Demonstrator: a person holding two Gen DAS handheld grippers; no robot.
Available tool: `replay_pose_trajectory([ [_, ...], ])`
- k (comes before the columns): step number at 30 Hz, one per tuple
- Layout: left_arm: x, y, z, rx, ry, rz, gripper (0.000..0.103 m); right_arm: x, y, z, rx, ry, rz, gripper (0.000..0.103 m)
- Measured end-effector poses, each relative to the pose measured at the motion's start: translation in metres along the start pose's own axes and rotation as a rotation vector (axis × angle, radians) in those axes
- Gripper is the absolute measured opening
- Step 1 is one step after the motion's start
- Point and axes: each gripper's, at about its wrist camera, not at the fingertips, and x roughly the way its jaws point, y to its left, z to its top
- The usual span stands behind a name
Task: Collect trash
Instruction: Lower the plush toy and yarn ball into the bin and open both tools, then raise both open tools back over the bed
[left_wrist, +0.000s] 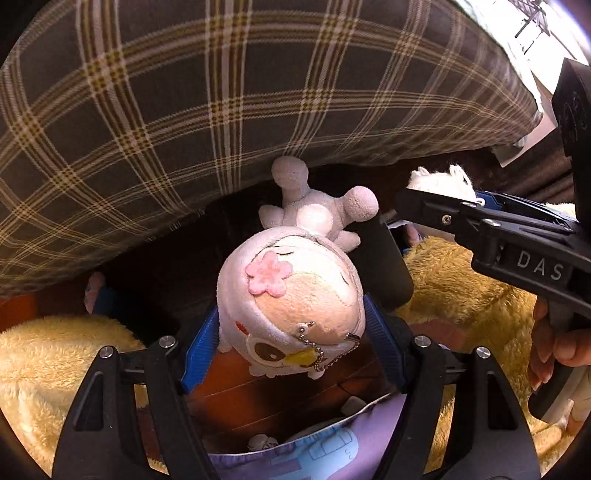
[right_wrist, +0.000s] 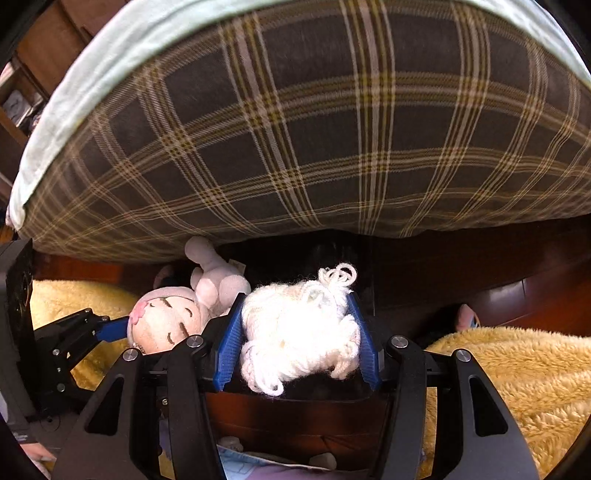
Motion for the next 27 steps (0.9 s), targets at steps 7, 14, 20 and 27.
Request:
replay_pose_trajectory([
  [7, 0.006, 0.003, 0.003, -0.004, 0.017, -0.003, 0.071, 0.002, -0.006, 0.009, 0.015, -0.003, 0.008, 0.059],
  [14, 0.003, 0.003, 0.01, -0.011, 0.012, 0.002, 0.077, -0.002, -0.021, 0.027, 0.026, -0.023, 0.011, 0.067],
  [20, -0.014, -0.003, 0.014, 0.005, -0.027, 0.019, 0.08, -0.017, -0.022, 0.037, 0.034, -0.062, 0.009, 0.072],
  [27, -0.051, -0.003, 0.02, 0.005, -0.126, 0.05, 0.08, -0.06, -0.02, 0.05, 0.027, -0.186, 0.006, 0.077],
])
